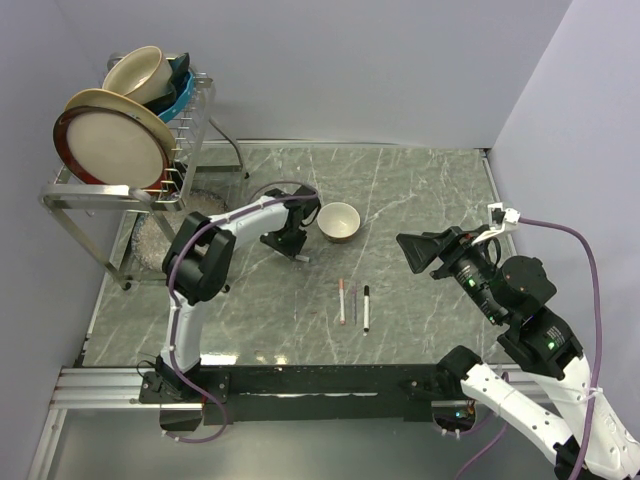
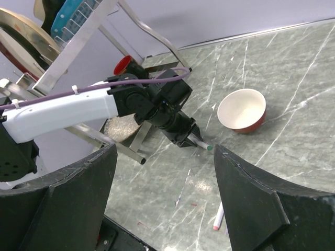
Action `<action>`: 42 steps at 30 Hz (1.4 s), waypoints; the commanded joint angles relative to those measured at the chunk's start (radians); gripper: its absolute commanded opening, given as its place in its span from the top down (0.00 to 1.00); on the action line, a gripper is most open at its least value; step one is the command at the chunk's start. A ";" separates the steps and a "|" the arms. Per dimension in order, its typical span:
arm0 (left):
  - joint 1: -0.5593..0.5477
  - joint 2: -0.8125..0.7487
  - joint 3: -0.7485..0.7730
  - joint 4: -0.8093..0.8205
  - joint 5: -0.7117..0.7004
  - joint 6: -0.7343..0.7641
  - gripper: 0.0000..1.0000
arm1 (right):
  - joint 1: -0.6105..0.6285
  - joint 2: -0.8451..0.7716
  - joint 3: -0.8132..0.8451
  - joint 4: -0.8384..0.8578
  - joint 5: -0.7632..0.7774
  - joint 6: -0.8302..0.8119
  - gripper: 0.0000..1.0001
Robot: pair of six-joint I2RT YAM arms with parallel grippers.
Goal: Insert the pens into the pen caps
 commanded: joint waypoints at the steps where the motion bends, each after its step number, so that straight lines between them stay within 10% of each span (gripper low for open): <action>1: -0.017 0.029 -0.059 -0.010 0.042 0.000 0.67 | -0.005 -0.006 0.014 0.030 0.001 0.011 0.18; 9: -0.037 -0.058 -0.186 0.102 0.079 0.071 0.99 | -0.005 -0.001 0.023 0.013 -0.019 0.038 0.18; 24: -0.178 -0.434 -0.270 0.162 0.004 0.417 0.99 | -0.005 0.077 -0.014 0.008 -0.082 0.227 0.23; 33: -0.181 -0.845 -0.655 0.785 0.319 0.732 0.99 | -0.003 0.085 -0.063 0.092 -0.123 0.275 0.23; 42: -0.186 -0.986 -0.721 0.947 0.516 0.861 0.99 | -0.003 0.231 -0.035 0.128 -0.290 0.249 0.25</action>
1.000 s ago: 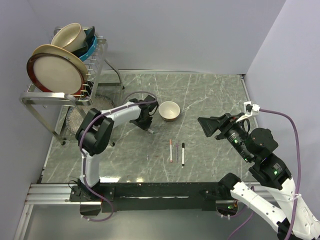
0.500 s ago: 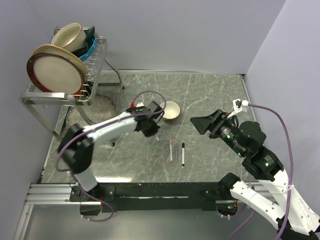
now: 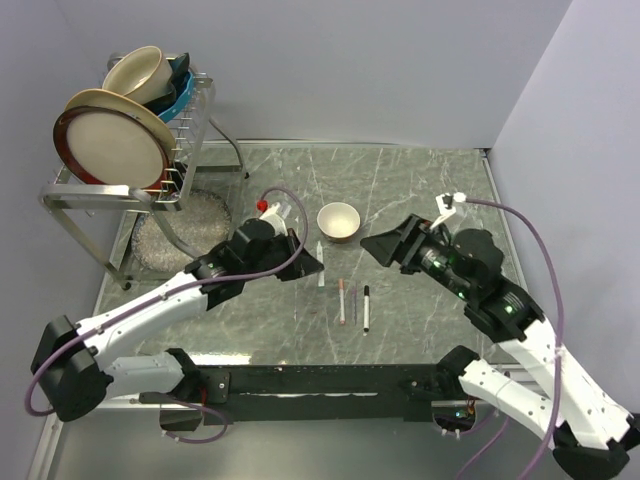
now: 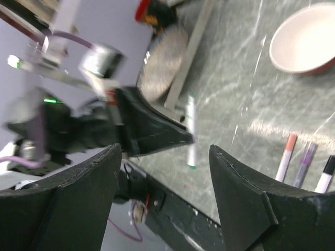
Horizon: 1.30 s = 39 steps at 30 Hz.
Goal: Insert the pens into the pen caps
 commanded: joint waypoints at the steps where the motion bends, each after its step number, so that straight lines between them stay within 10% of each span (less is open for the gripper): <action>1: -0.004 -0.058 -0.014 0.195 0.136 0.093 0.99 | -0.005 0.061 0.024 0.056 -0.082 -0.012 0.26; 24: -0.013 -0.089 -0.077 0.419 0.365 0.072 0.99 | 0.046 0.216 0.027 0.164 -0.193 -0.012 0.40; 29: -0.014 -0.092 -0.075 0.434 0.371 0.066 0.99 | 0.066 0.229 0.021 0.176 -0.208 -0.008 0.51; 34: -0.014 -0.094 -0.069 0.434 0.382 0.060 0.99 | 0.067 0.218 0.010 0.217 -0.222 -0.008 0.95; 39: -0.014 -0.112 -0.086 0.488 0.420 0.027 0.73 | 0.069 0.140 -0.065 0.384 -0.242 0.029 1.00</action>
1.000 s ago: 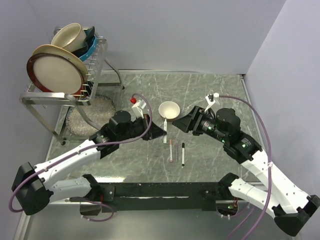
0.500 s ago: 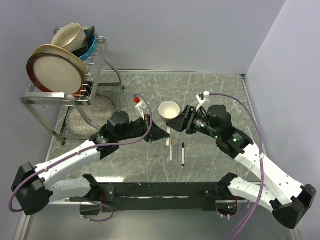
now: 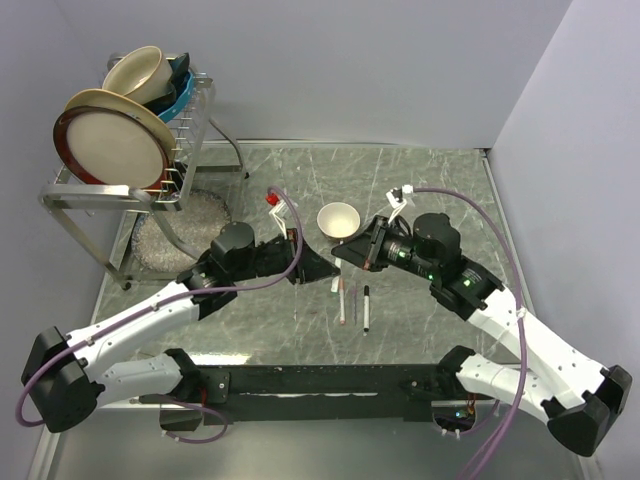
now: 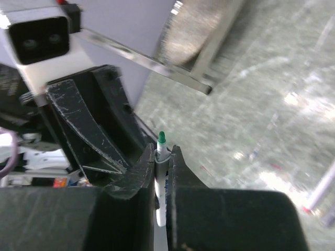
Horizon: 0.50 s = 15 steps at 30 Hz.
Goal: Insert the pens into the pen caps
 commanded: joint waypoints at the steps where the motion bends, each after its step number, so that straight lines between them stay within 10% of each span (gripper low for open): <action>1: -0.008 -0.040 -0.005 0.103 0.063 -0.016 0.67 | 0.007 -0.083 -0.049 0.207 -0.027 0.042 1.00; 15: -0.008 -0.004 -0.002 0.156 0.156 -0.041 0.67 | 0.007 -0.117 -0.050 0.265 -0.072 -0.002 1.00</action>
